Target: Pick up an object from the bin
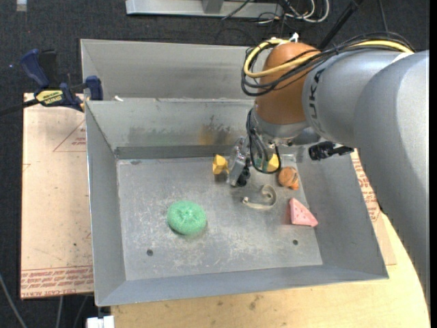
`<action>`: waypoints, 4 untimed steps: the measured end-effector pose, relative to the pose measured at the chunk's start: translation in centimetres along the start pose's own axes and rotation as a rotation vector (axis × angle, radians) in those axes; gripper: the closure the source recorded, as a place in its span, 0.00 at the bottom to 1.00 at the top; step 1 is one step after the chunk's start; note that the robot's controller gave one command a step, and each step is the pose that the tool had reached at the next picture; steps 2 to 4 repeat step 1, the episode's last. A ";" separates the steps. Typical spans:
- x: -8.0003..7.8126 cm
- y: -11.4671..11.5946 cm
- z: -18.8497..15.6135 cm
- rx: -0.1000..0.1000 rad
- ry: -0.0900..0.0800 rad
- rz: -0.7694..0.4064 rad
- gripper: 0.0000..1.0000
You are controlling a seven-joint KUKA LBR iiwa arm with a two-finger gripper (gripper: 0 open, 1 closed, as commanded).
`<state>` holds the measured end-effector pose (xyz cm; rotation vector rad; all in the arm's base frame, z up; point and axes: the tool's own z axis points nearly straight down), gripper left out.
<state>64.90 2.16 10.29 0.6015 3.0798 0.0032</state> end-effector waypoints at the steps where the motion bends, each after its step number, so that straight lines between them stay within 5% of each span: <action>1: 0.1 -0.1 -0.9 0.003 0.006 0.000 1.00; 4: 0.1 -0.1 -0.9 0.003 0.006 0.000 1.00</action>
Offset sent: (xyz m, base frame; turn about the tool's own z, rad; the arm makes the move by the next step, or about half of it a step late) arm 0.0001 0.0000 0.0406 0.0000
